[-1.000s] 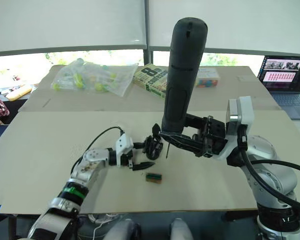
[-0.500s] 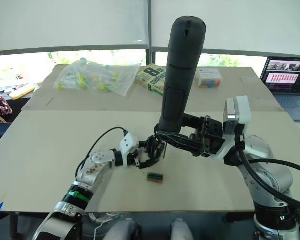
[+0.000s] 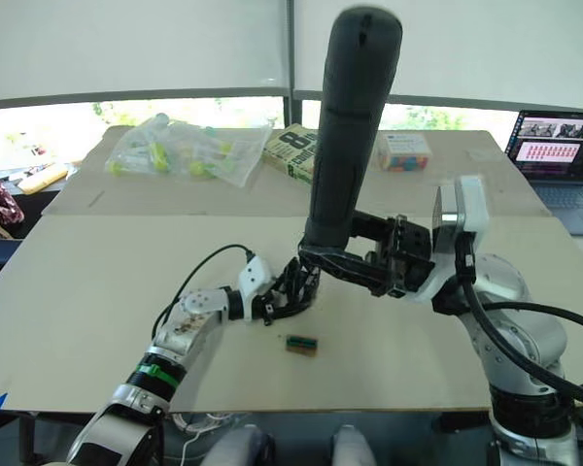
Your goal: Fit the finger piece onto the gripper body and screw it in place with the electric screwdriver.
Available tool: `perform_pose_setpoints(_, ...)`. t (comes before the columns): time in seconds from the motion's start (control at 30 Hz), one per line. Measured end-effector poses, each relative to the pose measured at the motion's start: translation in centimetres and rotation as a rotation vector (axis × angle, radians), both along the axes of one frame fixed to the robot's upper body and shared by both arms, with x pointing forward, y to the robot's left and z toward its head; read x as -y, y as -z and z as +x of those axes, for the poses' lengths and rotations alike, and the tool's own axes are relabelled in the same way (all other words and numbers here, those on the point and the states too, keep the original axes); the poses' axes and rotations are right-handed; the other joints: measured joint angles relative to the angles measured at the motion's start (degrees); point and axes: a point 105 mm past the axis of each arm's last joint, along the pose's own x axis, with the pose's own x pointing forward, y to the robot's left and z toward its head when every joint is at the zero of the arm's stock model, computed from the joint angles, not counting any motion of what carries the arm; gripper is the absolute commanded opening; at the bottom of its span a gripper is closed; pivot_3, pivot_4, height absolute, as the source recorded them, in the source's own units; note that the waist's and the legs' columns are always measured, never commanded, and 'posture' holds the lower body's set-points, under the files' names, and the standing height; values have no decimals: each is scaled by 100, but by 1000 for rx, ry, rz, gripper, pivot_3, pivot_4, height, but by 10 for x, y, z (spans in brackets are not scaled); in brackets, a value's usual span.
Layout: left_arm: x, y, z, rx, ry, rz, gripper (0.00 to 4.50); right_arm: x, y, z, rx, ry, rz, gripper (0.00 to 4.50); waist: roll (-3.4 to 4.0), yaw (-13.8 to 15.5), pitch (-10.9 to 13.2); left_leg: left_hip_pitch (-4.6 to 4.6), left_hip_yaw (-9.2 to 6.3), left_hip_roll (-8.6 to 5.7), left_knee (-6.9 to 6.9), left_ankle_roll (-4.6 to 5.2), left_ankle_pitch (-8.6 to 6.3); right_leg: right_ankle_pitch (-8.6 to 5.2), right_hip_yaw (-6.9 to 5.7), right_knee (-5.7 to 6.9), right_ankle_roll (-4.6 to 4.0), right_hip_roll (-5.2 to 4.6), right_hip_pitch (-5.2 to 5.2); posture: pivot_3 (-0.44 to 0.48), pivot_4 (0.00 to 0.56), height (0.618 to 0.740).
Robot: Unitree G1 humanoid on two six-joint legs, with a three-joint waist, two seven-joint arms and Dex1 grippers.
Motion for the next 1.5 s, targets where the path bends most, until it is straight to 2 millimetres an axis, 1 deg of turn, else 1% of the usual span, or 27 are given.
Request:
perform_pose_setpoints(0.17, 1, 0, 0, 5, 5, 3, 2318, -15, -3, 3, 6, -37, -2, 1905, 0, 5, 0, -2, -1, -1, 0, 0, 0, 0, -1, -1, 0, -1, -1, 0, 150, 740)
perform_pose_setpoints(0.53, 0, 0, -1, 16, 8, 7, 2318, -36, 4, 31, -15, 8, -19, 1905, 1, -7, -1, -4, 0, -3, 0, 0, 0, 1, 0, 2, 0, -1, -5, 0, 150, 740)
perform_pose_setpoints(0.73, 0, 0, -1, 16, 8, 9, 2318, -42, 8, 40, -12, 33, -28, 1905, 2, -7, -1, -4, 0, -2, 0, 0, 0, 1, -1, 5, 0, 0, -7, 0, 150, 740)
perform_pose_setpoints(0.93, -1, 0, -1, 12, 7, 9, 2318, -47, 18, 48, -20, 68, -69, 1905, 2, -14, -1, -3, 0, -2, 0, 0, 0, 1, -1, 5, 0, 1, -8, 0, 150, 740)
perform_pose_setpoints(1.5, -2, 1, -2, 0, 4, 13, 2318, -53, 30, 55, -34, 95, -119, 1905, 2, -27, -1, -4, 0, -1, -1, 0, 0, 0, -1, 5, 0, 3, -10, 0, 150, 740)
